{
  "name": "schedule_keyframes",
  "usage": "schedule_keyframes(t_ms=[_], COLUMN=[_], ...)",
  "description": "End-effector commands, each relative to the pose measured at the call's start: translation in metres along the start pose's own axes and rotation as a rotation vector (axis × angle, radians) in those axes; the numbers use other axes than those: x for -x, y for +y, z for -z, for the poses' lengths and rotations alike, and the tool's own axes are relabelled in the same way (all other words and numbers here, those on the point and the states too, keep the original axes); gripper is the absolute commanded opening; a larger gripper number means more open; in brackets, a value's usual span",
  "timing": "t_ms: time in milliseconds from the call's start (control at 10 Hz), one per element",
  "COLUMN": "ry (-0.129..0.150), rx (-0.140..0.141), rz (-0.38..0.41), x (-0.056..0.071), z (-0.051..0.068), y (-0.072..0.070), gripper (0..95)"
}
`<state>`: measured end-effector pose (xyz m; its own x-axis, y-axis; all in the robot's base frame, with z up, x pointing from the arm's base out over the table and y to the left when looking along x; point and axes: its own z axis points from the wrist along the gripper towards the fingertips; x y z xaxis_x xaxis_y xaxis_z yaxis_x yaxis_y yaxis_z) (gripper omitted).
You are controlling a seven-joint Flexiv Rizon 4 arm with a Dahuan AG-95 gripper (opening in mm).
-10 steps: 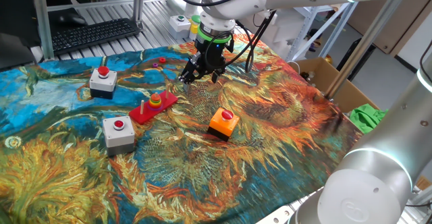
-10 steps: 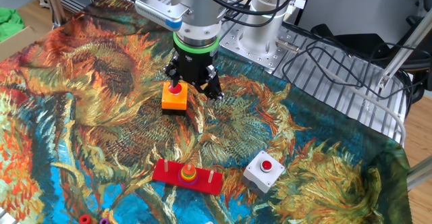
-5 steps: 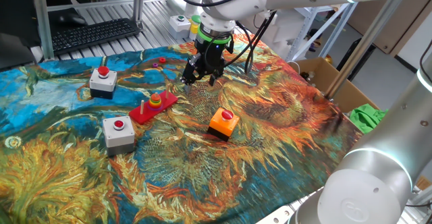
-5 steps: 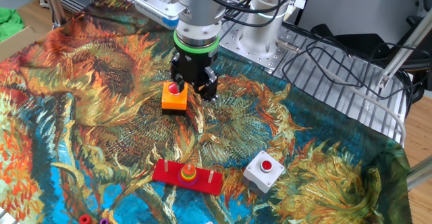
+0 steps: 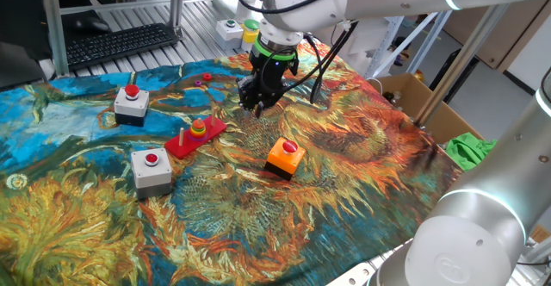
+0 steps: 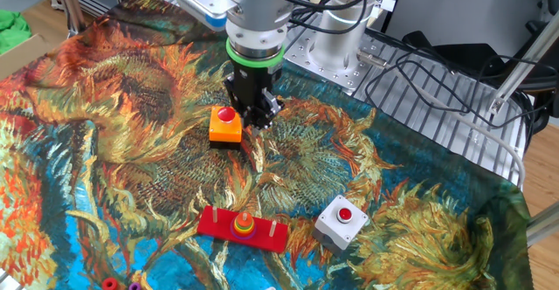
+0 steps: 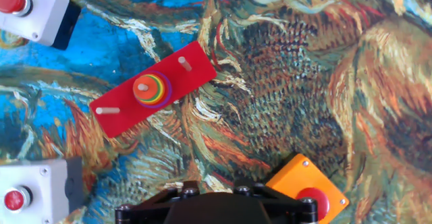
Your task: Take out one Hanoi block and throw it aside
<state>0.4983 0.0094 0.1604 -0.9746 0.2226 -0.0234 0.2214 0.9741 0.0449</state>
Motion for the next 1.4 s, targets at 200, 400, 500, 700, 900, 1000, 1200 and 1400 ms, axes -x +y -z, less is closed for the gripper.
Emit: schedule_keyframes(t_ms=[200, 400, 500, 700, 900, 1000, 1200, 1400], ry=[0.0, 0.003, 0.0, 0.007, 0.004, 0.005, 0.007, 0.002], rx=[-0.001, -0.001, -0.003, -0.005, -0.01, -0.01, -0.007, -0.002], rz=[-0.001, -0.005, -0.01, -0.013, -0.016, -0.018, -0.027, -0.027], x=[0.001, 0.001, 0.0, -0.001, 0.0, 0.001, 0.002, 0.004], z=[-0.006, -0.011, -0.013, -0.014, -0.018, -0.021, -0.028, -0.041], y=[0.005, 0.01, 0.013, 0.016, 0.018, 0.019, 0.021, 0.024], gripper=[0.0, 0.0, 0.0, 0.0, 0.0, 0.0, 0.0, 0.0])
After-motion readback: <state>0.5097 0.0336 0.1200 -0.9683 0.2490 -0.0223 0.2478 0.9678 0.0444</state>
